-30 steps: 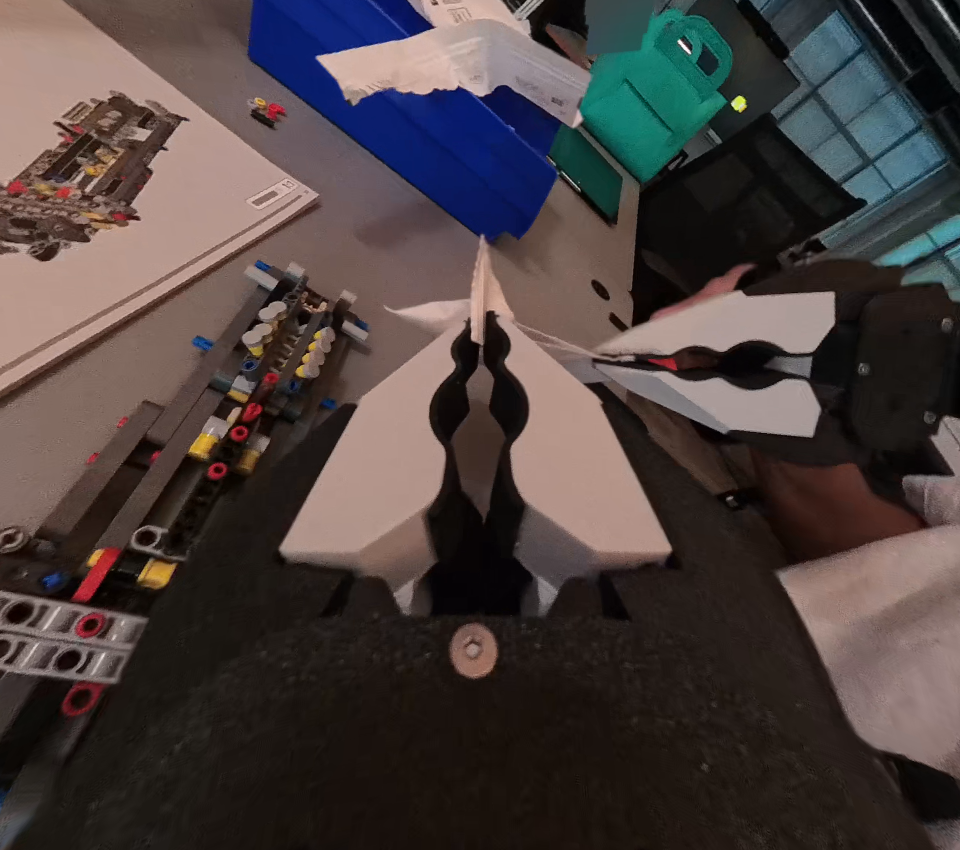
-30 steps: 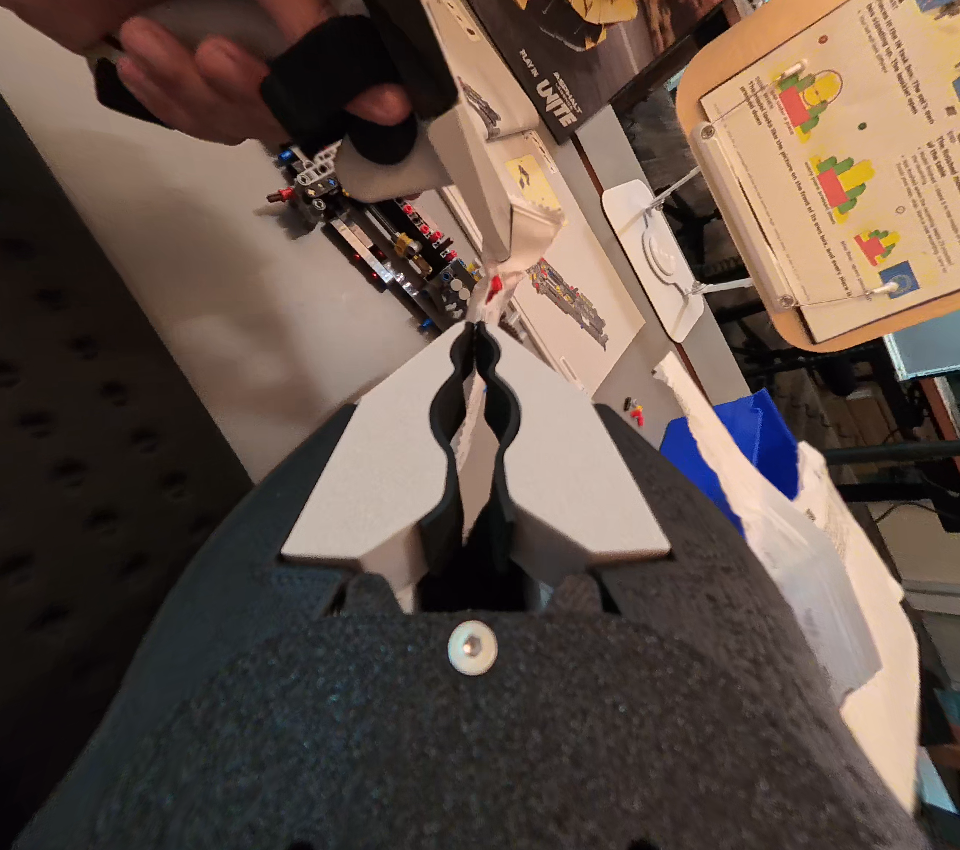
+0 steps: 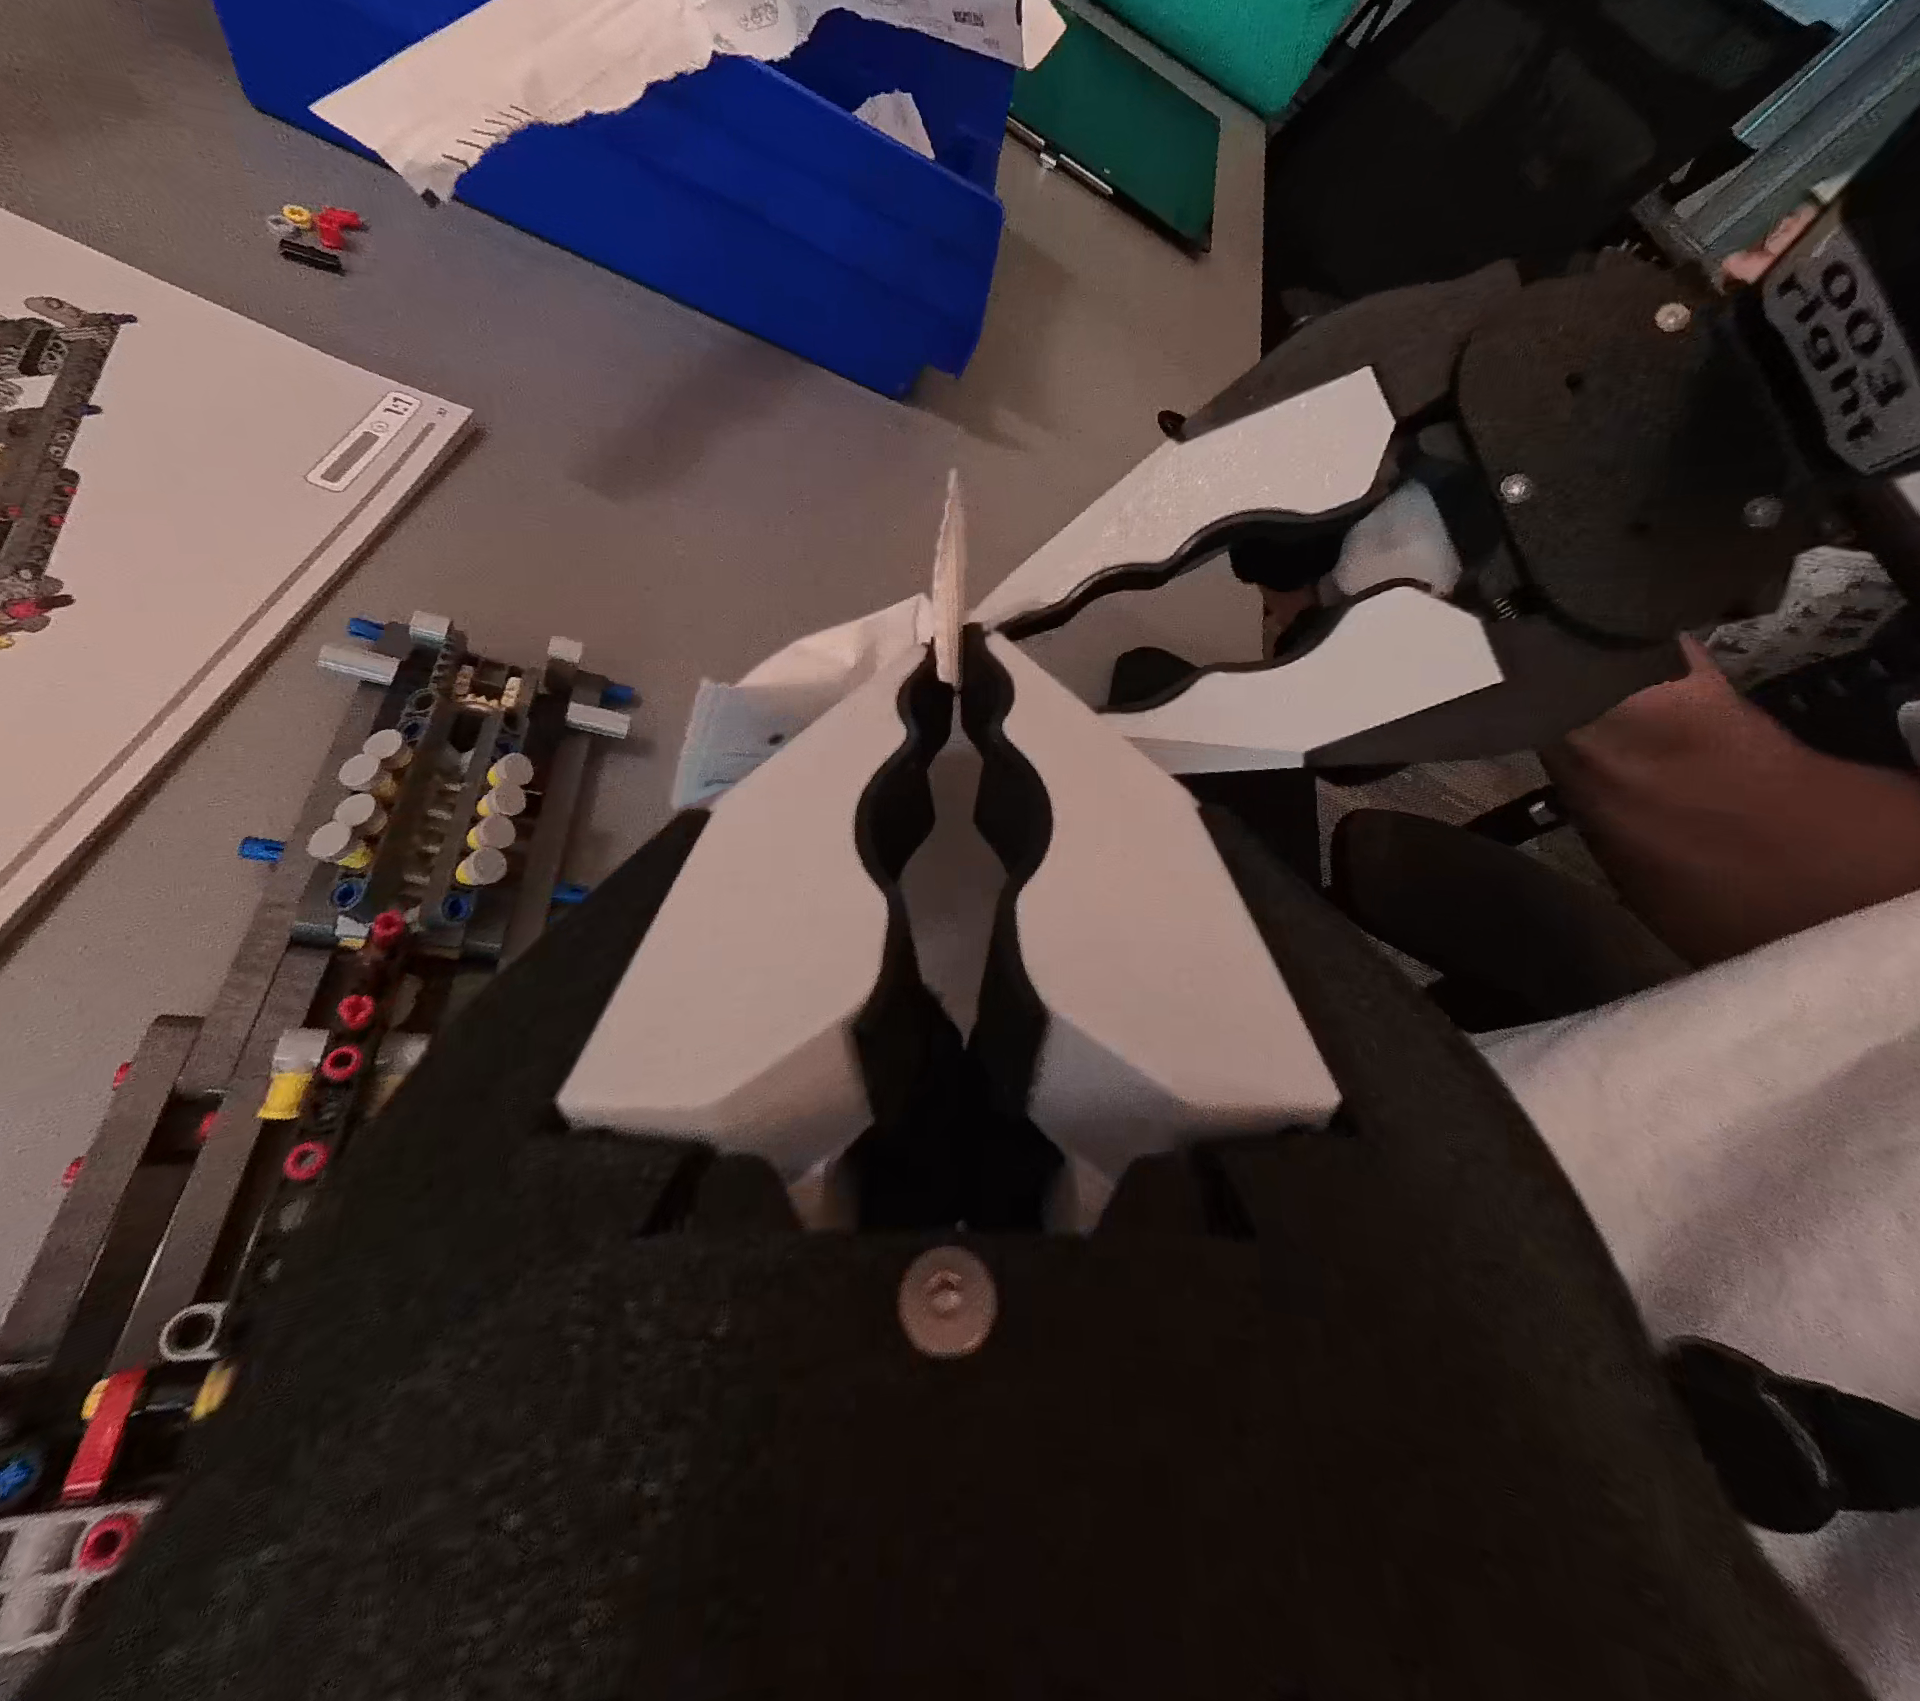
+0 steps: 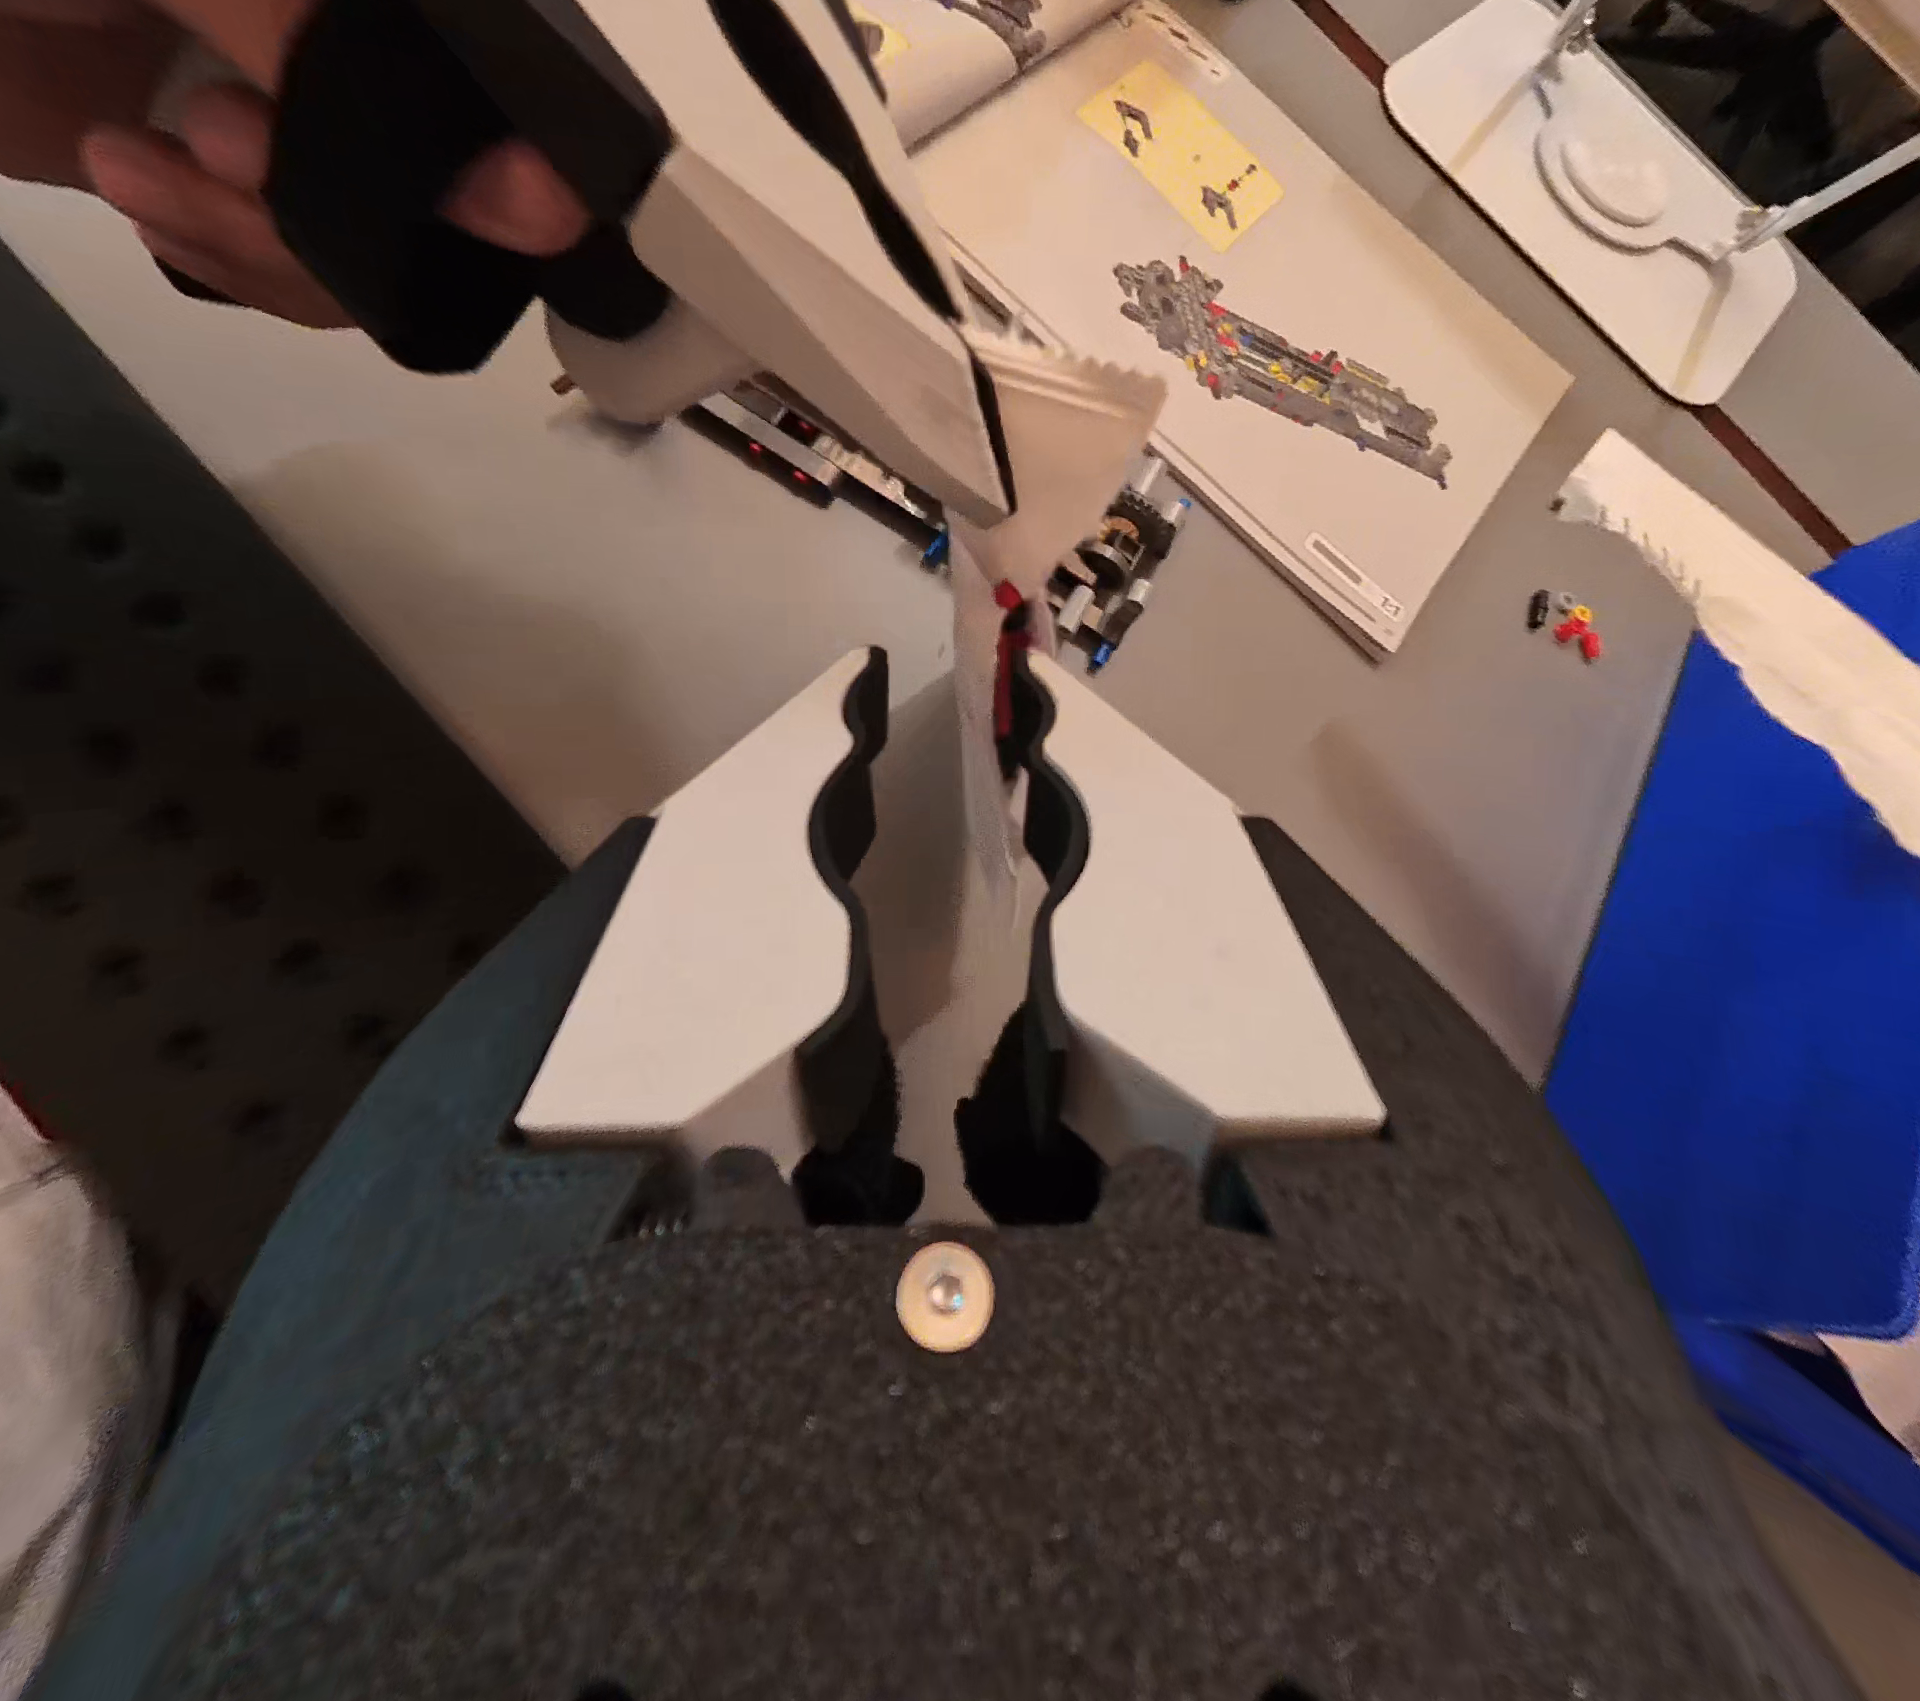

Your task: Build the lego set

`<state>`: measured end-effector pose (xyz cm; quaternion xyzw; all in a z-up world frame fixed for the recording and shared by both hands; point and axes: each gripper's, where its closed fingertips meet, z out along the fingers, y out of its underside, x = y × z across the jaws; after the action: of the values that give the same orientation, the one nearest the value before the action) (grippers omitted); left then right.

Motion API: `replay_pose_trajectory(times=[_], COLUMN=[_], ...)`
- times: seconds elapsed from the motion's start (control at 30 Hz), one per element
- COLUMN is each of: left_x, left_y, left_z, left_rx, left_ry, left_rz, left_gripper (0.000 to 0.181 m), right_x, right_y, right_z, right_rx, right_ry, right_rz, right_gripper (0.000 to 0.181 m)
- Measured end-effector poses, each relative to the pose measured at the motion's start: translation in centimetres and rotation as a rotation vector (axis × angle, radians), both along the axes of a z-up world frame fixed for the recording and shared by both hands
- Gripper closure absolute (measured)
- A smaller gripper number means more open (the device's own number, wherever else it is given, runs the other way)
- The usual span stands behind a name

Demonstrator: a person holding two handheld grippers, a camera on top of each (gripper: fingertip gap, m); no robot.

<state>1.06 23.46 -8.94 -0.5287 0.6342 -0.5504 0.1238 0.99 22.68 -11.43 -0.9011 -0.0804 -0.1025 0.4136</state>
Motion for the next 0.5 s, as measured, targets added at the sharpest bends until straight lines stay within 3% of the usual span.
replay_pose_trajectory(times=[0.4, 0.5], left_x=[1.1, 1.4], left_y=[0.3, 0.1], left_z=[-0.8, -1.0], left_rx=[0.011, 0.050], left_ry=[0.024, 0.016], left_rz=[0.014, 0.011], left_gripper=[0.181, 0.181], right_x=[-0.6, -0.4], right_y=[-1.0, -1.3], right_z=[-2.9, -3.4], right_rx=[-0.146, -0.190], right_ry=[-0.039, -0.056], right_rz=[0.045, 0.050], right_gripper=[0.158, 0.168])
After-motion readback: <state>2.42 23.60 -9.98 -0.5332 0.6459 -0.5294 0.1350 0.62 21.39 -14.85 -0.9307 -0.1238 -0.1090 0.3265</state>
